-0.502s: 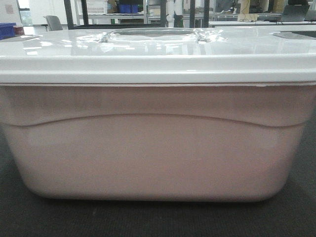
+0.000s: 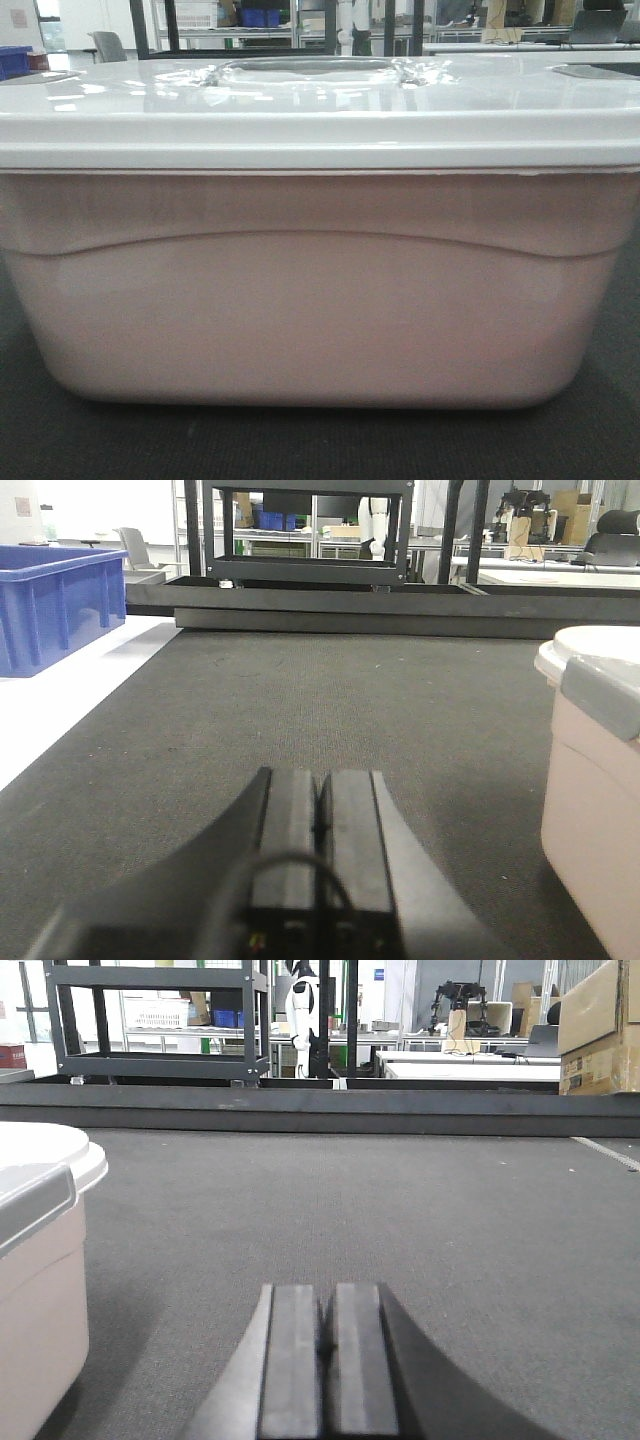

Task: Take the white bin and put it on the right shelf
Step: 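Lower both grippers beside the pink bin's opposite ends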

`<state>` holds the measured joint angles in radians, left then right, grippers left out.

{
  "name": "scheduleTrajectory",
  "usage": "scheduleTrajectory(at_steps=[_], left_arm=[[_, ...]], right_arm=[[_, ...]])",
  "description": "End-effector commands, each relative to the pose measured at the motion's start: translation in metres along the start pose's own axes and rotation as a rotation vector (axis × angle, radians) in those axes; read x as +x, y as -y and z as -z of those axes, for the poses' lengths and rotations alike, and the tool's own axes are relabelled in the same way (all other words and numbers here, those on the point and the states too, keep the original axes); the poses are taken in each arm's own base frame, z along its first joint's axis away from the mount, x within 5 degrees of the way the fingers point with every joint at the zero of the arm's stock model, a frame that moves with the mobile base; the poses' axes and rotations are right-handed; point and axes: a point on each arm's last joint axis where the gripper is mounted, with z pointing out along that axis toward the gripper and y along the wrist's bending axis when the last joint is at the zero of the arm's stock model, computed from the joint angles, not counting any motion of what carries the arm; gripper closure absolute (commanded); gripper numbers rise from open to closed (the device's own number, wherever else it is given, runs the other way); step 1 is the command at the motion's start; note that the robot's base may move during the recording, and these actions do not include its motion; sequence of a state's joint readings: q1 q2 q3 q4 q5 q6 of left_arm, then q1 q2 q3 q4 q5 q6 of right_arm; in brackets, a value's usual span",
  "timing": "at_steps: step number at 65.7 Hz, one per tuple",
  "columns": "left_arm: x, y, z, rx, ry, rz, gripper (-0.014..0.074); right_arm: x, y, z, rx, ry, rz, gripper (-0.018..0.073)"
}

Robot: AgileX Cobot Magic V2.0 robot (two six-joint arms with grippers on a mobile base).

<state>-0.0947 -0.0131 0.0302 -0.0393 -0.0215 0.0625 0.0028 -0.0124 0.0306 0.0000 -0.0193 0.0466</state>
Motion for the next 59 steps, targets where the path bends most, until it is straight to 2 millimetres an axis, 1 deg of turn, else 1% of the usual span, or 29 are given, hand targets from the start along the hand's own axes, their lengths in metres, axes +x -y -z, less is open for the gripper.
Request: scheduleTrajectory(at_steps=[1, 47, 51, 54, 59], left_arm=[[-0.009, 0.000, 0.001, -0.001, 0.098, 0.017, 0.0722], [-0.010, 0.000, 0.001, -0.001, 0.109, 0.015, 0.0722], [-0.015, -0.001, 0.002, -0.004, 0.163, 0.015, 0.0722], [-0.024, -0.001, 0.003, -0.008, 0.223, 0.015, 0.0722], [-0.034, -0.001, 0.004, -0.007, 0.233, 0.016, 0.0722]], right_arm=[[-0.010, -0.001, 0.002, -0.005, 0.108, 0.017, 0.0503], [-0.011, -0.001, 0.002, -0.005, 0.119, 0.018, 0.0503], [-0.010, -0.001, 0.002, -0.005, 0.109, 0.019, 0.0503], [-0.011, -0.001, 0.002, -0.004, 0.106, 0.019, 0.0503], [-0.022, -0.001, 0.003, -0.004, 0.113, 0.019, 0.0503]])
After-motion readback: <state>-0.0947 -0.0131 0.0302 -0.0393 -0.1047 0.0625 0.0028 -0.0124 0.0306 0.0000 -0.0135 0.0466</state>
